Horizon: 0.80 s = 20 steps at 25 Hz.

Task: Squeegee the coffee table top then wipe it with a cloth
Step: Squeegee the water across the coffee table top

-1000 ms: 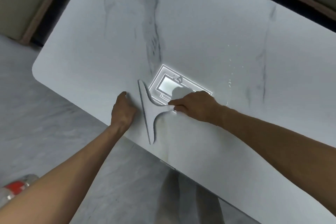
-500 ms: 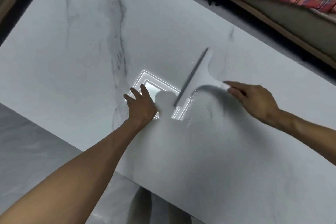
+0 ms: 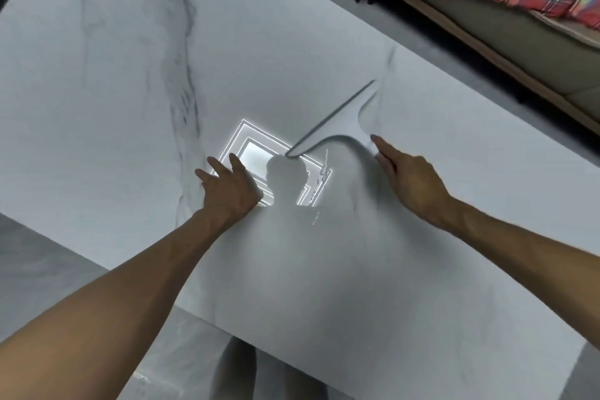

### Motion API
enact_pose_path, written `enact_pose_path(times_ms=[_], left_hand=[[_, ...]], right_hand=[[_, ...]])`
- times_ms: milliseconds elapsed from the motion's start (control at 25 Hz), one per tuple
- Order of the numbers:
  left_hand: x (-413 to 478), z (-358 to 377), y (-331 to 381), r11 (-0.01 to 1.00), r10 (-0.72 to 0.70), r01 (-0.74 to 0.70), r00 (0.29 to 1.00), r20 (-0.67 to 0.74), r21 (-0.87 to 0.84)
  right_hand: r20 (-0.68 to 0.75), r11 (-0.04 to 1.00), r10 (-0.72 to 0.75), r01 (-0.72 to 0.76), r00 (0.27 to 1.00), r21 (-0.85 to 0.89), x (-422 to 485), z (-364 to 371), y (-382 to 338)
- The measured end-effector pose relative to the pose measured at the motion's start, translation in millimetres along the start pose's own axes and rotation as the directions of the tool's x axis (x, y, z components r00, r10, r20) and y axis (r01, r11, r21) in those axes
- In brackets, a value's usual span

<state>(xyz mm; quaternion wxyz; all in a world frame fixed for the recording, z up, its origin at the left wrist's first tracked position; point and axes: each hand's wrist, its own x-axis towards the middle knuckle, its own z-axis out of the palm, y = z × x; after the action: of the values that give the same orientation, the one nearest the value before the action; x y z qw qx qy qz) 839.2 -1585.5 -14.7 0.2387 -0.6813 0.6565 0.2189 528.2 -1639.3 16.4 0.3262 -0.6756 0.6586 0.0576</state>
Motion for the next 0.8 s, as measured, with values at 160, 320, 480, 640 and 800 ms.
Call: enact_pose_path(times_ms=[160, 320, 480, 640, 800], left_hand=[[-2, -4, -4, 0.957, 0.145, -0.148, 0.989, 0.029, 0.250], [-4, -6, -2, 0.905, 0.157, -0.128, 0.987, -0.041, 0.405], [9, 1, 3, 0.972, 0.129, -0.079, 0.967, -0.219, 0.223], [9, 1, 0, 0.962, 0.175, -0.137, 0.974, -0.147, 0.238], [3, -8, 4, 0.991, -0.066, 0.067, 0.998, 0.015, -0.115]], right_hand=[[0.100, 0.997, 0.083, -0.082, 0.992, -0.014, -84, -15, 30], [-0.119, 0.990, 0.093, -0.079, 0.988, 0.116, -9, -41, 20], [-0.152, 0.958, 0.167, -0.124, 0.974, 0.258, 91, -53, -5], [-0.131, 0.973, 0.185, -0.163, 0.974, 0.166, 58, -26, 8], [-0.019, 0.977, 0.176, -0.172, 0.984, 0.129, -62, -5, 44]])
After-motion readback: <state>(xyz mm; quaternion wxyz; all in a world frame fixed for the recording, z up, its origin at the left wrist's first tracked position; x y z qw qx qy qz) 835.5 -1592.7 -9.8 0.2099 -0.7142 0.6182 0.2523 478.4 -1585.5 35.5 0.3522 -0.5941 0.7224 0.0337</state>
